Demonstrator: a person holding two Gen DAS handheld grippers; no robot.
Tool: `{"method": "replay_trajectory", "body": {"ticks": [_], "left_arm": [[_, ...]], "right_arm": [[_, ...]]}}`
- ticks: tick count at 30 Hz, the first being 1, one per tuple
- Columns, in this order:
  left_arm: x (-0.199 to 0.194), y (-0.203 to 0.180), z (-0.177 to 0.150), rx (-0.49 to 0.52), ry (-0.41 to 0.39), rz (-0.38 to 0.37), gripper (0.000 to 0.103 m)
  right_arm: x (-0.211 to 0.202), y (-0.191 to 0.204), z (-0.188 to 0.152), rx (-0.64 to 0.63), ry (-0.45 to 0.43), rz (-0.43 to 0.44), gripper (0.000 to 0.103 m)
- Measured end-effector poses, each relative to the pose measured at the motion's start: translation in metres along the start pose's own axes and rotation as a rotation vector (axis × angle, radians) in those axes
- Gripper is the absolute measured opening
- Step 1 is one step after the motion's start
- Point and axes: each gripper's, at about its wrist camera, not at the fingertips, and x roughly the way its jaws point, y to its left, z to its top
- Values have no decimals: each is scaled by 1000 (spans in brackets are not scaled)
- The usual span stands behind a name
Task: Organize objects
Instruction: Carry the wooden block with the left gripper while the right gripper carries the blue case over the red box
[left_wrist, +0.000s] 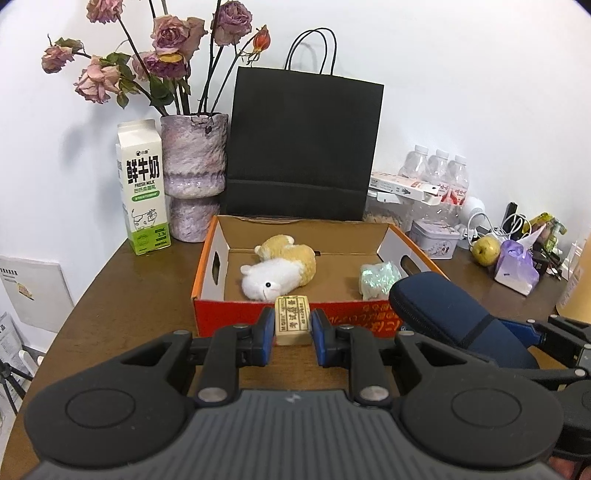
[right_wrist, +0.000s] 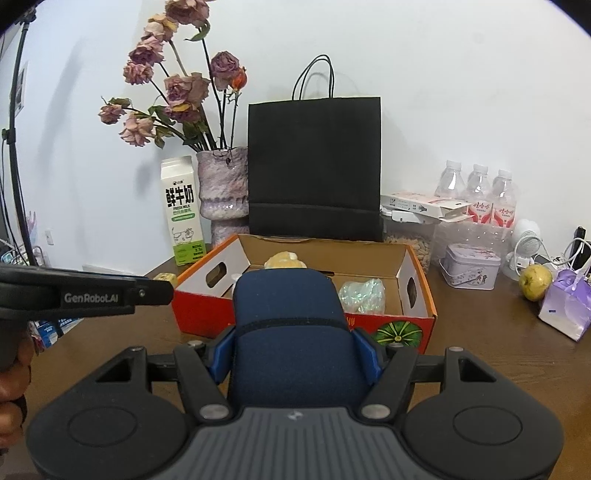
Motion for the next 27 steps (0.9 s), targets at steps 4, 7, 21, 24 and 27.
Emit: {"method": "replay_trajectory", "body": {"ticks": [4, 7, 21, 24, 27], "left_arm": [[12, 1, 7, -9, -5, -3, 22], [20, 1, 13, -16, -9, -9, 22], [60, 12, 42, -86, -29, -19, 22], [69, 16, 46, -101, -34, -13, 22], [78, 20, 50, -120, -36, -10, 22]], "right_arm": [[14, -1, 5, 0, 15, -10, 64], [24, -3, 8, 3, 25, -17, 64], [61, -13, 46, 5, 37, -52, 64], [69, -13, 55, -5, 37, -62, 64], [80, -14, 62, -9, 43, -69, 64]]}}
